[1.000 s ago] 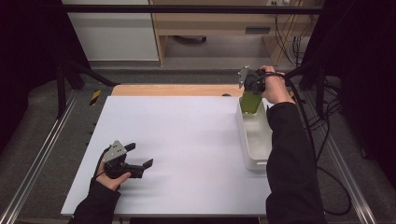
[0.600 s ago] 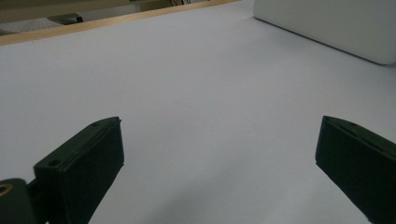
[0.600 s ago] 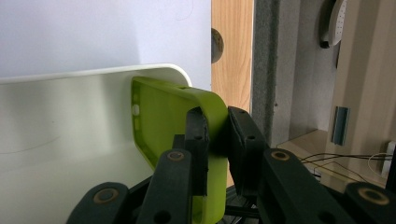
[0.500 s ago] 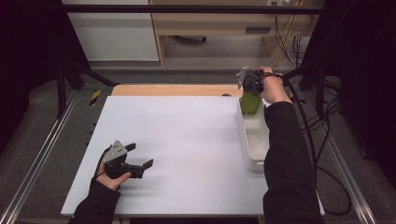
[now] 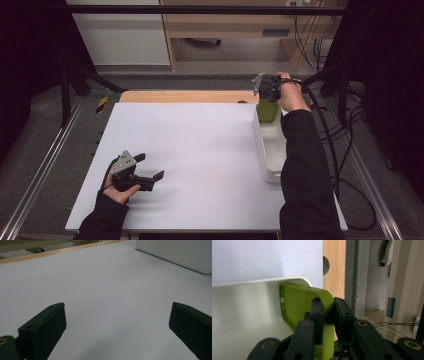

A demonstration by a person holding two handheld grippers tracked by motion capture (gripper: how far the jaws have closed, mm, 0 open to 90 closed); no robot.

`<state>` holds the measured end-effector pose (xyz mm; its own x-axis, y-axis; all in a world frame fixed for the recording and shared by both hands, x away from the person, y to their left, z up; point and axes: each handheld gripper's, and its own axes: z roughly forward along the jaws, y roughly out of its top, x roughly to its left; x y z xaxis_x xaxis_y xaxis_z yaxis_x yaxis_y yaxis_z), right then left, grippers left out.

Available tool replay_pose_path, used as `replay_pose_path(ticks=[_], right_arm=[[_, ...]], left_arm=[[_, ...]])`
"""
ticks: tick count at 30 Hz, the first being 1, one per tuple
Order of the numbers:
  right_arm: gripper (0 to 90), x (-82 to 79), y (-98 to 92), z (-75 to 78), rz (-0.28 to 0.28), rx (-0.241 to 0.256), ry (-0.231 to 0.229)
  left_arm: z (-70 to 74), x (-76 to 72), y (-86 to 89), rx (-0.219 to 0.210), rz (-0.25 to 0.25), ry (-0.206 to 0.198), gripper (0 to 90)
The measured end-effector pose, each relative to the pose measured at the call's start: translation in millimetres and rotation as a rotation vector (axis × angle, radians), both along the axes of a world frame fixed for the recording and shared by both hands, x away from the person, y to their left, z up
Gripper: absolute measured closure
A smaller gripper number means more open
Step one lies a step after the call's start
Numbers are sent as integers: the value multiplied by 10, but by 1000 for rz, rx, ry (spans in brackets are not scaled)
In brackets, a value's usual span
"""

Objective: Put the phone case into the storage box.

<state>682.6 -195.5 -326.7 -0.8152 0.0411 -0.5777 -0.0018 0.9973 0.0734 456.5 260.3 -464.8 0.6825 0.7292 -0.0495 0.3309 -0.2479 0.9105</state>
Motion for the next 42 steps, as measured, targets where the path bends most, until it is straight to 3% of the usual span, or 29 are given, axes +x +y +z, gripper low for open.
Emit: replay_pose_path(ticks=[13, 25, 34, 42], right_arm=[[776, -11, 6, -6, -10, 7, -3], [598, -52, 14, 41, -50, 23, -15], [468, -158, 15, 144, -110, 133, -40], [437, -274, 20, 270, -154, 219, -56]], left_arm=[[-2, 0, -4, 4, -1, 1, 10], [-2, -1, -7, 2, -3, -1, 10], [1, -7, -12, 5, -2, -2, 10], [5, -11, -11, 6, -2, -5, 10]])
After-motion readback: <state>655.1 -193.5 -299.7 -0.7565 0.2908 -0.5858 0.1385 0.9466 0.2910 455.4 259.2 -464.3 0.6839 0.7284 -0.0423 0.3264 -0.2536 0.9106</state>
